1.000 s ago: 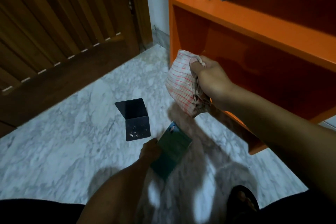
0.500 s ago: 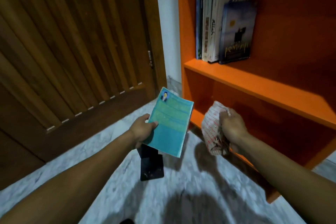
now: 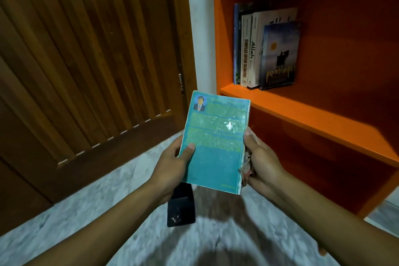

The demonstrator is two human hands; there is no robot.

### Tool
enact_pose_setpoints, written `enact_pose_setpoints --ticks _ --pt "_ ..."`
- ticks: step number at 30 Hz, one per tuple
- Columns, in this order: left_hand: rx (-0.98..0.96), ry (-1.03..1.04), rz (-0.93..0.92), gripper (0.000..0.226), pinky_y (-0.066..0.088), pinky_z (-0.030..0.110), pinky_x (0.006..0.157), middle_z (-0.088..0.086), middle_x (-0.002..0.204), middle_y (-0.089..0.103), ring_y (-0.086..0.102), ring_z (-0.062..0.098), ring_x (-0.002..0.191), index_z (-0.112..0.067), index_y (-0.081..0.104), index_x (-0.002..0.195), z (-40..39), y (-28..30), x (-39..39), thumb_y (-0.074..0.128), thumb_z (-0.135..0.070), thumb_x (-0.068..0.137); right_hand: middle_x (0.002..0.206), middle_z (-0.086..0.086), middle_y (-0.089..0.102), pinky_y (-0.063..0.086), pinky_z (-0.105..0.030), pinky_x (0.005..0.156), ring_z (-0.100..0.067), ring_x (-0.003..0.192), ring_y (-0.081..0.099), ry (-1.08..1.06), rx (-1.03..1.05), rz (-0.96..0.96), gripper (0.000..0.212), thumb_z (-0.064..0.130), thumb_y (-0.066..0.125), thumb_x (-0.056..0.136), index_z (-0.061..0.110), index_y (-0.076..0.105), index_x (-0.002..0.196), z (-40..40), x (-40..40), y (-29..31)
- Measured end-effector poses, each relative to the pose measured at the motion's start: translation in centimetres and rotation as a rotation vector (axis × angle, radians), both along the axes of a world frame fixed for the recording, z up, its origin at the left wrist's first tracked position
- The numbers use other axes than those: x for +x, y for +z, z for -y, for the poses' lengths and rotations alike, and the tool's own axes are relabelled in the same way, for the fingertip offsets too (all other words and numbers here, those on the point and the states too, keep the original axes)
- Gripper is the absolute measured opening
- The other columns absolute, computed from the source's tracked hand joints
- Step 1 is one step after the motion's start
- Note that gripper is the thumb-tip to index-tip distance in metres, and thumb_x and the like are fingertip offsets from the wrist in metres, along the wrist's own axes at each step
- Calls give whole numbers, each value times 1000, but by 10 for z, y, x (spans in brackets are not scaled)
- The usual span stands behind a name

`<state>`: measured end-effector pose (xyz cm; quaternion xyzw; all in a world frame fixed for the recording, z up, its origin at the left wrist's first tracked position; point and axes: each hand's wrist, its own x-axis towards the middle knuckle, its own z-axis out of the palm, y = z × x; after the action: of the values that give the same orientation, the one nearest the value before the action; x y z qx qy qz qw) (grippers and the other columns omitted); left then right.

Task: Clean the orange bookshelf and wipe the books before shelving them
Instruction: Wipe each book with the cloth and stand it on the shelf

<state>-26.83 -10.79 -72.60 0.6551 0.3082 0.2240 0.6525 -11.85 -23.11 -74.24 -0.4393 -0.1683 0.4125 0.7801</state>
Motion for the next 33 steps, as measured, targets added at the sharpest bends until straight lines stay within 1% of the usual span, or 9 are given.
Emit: enact_pose_setpoints --ticks 4,7,14,17,20,23,25,29,33 --pt "-117 -66 132 44 59 46 87 -3 119 72 72 24 103 -38 54 135 -4 4 1 54 -12 100 127 -3 69 49 -55 100 -29 114 67 56 5 40 35 34 36 106 28 58 132 3 3 5" --pt "-208 -61 117 31 60 43 83 10 117 73 72 30 100 -16 62 129 -3 3 4 55 -13 99 127 -2 69 50 -51 99 -26 113 67 123 -50 93 35 33 37 106 29 57 134 5 8 3" --pt "-279 -88 144 29 58 50 86 10 115 73 70 35 104 -18 58 129 -8 1 11 46 -26 104 126 -19 66 58 -41 88 -30 104 70 410 -326 93 45 8 64 84 4 60 129 27 45 5" --pt "-253 -105 148 27 61 44 78 10 115 73 72 32 100 -18 59 127 -7 0 14 46 -26 104 103 -20 74 56 -45 85 -31 90 72 261 -541 186 21 6 60 92 -1 64 111 34 62 9" --pt "-207 -124 137 27 61 38 71 11 114 73 74 29 93 -15 60 122 -10 0 16 44 -26 104 108 -19 72 57 -48 87 -33 98 70 -161 -520 256 23 8 52 99 4 58 121 31 68 13" --pt "-185 -157 121 27 60 36 68 10 111 74 74 27 89 -16 61 122 -12 -1 16 43 -27 105 110 -5 68 56 -29 65 -22 95 68 -449 -277 574 25 16 46 102 19 52 127 27 62 27" --pt "-199 -181 99 28 60 38 69 11 111 74 74 29 91 -15 61 122 -8 -3 17 43 -27 105 121 7 60 55 -32 77 -14 107 61 -492 -240 877 25 25 45 104 30 44 128 22 52 33" --pt "-243 -177 129 26 59 45 77 17 113 72 71 33 92 -11 60 119 3 -6 26 45 -26 104 148 -5 45 35 -63 110 -36 141 37 -290 -463 1285 39 22 43 101 34 33 136 7 32 3" --pt "-334 -26 209 21 51 52 91 22 116 67 66 35 97 -13 61 109 -5 -7 31 44 -23 104 143 -11 49 41 -20 96 -30 128 50 -104 -388 1358 43 8 46 99 19 36 140 10 3 -27"
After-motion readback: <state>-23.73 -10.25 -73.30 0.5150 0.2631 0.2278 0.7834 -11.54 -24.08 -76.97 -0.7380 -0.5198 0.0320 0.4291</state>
